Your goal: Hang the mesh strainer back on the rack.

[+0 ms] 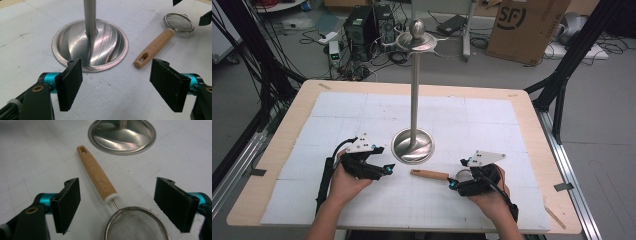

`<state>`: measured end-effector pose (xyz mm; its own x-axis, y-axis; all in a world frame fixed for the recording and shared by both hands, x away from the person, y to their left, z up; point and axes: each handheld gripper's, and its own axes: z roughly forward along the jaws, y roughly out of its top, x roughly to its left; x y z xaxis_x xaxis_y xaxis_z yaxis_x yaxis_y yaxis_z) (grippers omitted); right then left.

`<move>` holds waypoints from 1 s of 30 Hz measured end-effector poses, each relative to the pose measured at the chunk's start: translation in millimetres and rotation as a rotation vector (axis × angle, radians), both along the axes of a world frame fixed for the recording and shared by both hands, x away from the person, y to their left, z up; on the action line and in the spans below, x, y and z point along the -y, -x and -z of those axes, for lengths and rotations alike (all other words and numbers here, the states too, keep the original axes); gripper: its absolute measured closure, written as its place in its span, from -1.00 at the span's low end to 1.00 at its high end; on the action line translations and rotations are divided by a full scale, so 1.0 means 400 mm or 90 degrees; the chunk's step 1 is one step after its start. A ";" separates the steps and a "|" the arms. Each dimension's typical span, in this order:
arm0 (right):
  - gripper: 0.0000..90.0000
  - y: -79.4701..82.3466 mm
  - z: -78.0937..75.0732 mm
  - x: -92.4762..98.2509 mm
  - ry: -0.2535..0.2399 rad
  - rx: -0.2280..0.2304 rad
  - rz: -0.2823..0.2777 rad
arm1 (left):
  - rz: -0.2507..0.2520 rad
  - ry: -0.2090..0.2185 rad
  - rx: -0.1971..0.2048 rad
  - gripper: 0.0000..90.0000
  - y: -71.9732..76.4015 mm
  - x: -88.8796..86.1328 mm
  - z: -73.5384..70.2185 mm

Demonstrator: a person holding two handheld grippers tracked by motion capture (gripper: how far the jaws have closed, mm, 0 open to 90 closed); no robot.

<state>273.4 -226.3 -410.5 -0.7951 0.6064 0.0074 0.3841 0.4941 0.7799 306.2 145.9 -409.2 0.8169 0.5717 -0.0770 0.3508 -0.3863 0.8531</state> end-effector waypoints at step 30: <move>0.04 -0.052 0.040 -0.101 0.144 -0.087 -0.039 | 0.000 0.013 0.007 -0.38 0.001 -0.008 -0.009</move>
<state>294.2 -185.9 -426.6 -0.8309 0.5562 -0.0137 0.4424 0.6754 0.5900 305.7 149.2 -405.5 0.8176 0.5704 -0.0794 0.3413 -0.3689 0.8645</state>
